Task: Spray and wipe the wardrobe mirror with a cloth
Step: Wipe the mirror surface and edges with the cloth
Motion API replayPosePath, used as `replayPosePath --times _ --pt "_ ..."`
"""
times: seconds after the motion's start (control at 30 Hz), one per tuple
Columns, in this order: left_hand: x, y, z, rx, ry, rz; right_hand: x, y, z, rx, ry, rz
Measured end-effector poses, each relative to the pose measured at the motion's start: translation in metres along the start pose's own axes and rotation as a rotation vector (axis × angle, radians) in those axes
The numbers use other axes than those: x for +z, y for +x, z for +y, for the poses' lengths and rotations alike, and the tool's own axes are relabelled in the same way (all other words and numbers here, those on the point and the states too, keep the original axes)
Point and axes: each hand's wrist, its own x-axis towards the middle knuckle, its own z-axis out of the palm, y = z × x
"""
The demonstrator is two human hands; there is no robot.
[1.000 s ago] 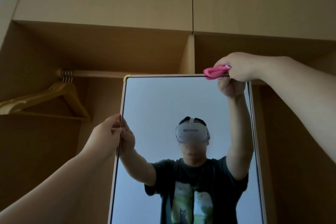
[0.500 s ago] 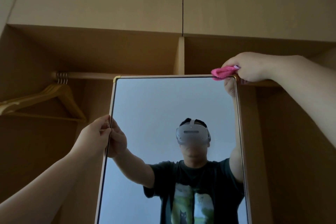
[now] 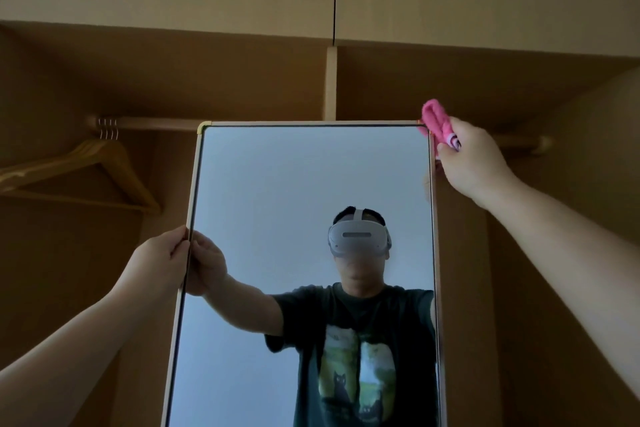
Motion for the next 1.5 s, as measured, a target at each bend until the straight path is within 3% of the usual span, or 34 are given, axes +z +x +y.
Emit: replayPosePath --times 0.73,1.03,1.3,1.5 --pt "-0.003 -0.024 -0.026 -0.036 0.006 -0.147 0.039 -0.078 -0.001 0.09 -0.042 0.019" --pt "-0.004 -0.03 -0.037 0.049 -0.175 -0.165 0.043 -0.105 -0.015 0.228 -0.122 0.017" --pt "-0.008 -0.028 -0.057 0.08 -0.201 -0.196 0.055 -0.14 -0.023 0.449 -0.128 -0.05" --pt "-0.006 -0.028 -0.062 0.071 -0.233 -0.192 0.059 -0.155 -0.029 0.514 -0.095 -0.057"
